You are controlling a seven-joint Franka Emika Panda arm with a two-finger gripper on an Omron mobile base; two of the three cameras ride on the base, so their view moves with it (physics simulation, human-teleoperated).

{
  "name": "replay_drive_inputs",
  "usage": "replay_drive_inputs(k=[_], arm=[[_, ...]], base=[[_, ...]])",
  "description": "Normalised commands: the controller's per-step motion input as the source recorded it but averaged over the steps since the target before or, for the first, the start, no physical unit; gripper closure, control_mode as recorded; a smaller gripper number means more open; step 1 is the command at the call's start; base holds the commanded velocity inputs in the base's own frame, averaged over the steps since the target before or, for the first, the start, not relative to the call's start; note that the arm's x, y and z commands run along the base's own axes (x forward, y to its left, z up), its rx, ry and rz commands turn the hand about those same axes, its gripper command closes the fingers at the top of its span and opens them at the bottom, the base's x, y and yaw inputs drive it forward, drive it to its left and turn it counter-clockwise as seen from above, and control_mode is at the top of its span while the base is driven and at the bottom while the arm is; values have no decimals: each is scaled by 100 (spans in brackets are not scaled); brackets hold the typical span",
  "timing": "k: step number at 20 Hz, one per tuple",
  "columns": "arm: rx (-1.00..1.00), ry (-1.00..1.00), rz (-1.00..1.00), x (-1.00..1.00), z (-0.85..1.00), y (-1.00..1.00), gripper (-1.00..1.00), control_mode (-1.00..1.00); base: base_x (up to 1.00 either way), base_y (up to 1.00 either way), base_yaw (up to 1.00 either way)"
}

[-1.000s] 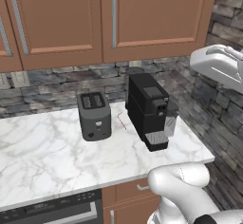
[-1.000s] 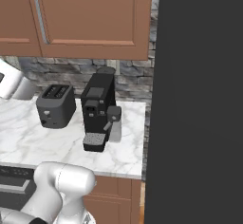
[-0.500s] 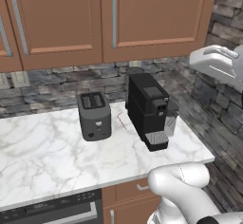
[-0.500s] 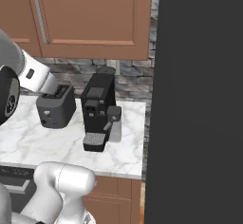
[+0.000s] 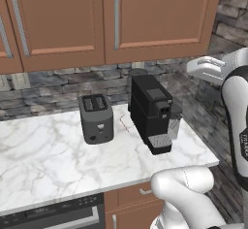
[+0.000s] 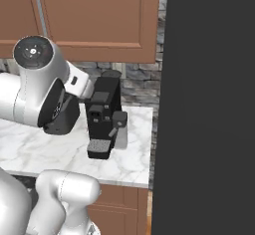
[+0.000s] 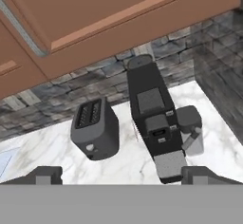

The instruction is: Close all open cabinet doors.

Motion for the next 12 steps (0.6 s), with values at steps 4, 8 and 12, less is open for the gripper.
replay_drive_inputs(k=[4, 8, 12], arm=[[-1, 3, 0, 27, -3, 0, -100, 100], [0, 0, 0, 0, 0, 0, -100, 100], [0, 0, 0, 0, 0, 0, -100, 100]], base=[[24, 0, 0], [7, 7, 1], [0, 9, 11]])
